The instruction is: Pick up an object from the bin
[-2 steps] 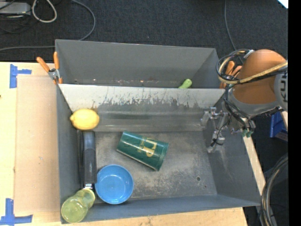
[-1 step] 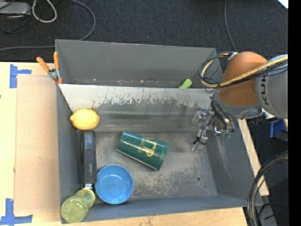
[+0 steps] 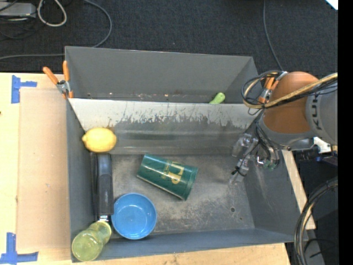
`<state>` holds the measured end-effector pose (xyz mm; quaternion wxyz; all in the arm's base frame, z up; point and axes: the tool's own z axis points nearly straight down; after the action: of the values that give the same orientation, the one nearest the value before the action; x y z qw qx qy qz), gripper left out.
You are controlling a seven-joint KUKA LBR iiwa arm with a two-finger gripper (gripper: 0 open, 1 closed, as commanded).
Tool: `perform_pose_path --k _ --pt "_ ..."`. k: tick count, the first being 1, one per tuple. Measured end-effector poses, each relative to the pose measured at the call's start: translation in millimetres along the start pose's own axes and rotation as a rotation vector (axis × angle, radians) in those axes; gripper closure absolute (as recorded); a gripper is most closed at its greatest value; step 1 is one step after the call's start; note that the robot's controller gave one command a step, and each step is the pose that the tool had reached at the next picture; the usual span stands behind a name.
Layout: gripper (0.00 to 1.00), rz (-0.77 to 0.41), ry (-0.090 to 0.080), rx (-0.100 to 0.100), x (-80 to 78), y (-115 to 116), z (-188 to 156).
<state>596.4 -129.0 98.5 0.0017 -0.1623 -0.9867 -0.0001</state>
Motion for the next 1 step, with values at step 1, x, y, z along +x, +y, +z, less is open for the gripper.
perform_pose_path --k 1 --pt "0.0 0.239 0.001 -0.006 -12.6 37.4 30.0"
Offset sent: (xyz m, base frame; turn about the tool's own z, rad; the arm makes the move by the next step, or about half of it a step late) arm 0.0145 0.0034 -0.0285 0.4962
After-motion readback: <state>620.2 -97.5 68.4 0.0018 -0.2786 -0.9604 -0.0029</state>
